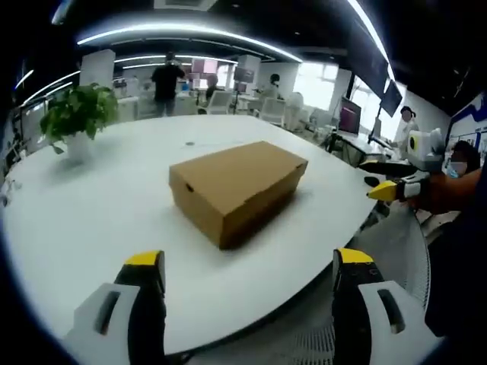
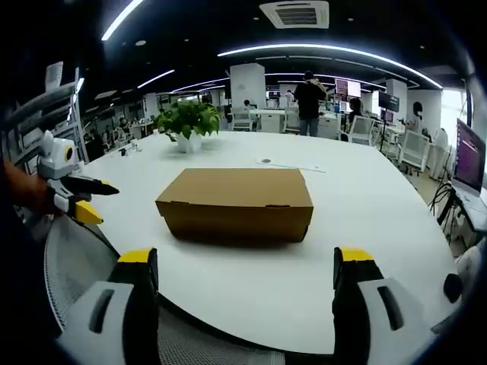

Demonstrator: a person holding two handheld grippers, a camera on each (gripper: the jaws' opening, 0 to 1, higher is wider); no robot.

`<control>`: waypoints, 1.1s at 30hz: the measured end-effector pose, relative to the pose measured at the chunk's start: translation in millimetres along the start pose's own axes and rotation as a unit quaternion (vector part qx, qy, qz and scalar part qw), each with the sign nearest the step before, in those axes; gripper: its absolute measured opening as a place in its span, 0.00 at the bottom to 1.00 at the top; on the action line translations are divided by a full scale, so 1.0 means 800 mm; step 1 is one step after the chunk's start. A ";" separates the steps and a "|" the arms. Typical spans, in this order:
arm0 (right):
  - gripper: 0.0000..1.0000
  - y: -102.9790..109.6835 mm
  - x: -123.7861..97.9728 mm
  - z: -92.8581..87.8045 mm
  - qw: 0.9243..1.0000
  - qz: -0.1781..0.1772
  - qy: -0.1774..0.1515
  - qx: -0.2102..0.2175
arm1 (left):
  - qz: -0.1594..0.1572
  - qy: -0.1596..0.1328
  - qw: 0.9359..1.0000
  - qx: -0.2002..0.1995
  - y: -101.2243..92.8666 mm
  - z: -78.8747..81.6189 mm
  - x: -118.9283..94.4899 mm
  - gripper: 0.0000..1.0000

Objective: Operate the shoe box by opening the lid, removing the specified soft item, and placing it in the target area until the item is outside and the box remains undamaged.

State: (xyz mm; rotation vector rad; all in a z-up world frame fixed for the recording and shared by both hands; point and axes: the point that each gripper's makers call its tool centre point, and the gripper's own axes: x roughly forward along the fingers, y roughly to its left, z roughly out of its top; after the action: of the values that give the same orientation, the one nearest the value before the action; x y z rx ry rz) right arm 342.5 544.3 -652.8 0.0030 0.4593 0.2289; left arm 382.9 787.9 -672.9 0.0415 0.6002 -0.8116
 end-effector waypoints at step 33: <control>0.89 0.003 0.002 -0.008 1.000 0.006 0.015 -0.007 | -0.002 0.003 1.000 0.001 0.000 -0.002 0.000 0.93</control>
State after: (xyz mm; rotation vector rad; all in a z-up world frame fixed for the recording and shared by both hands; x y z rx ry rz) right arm 340.9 546.6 -658.9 -0.0106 0.4886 0.2437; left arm 382.4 788.2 -674.3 0.0454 0.6048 -0.8164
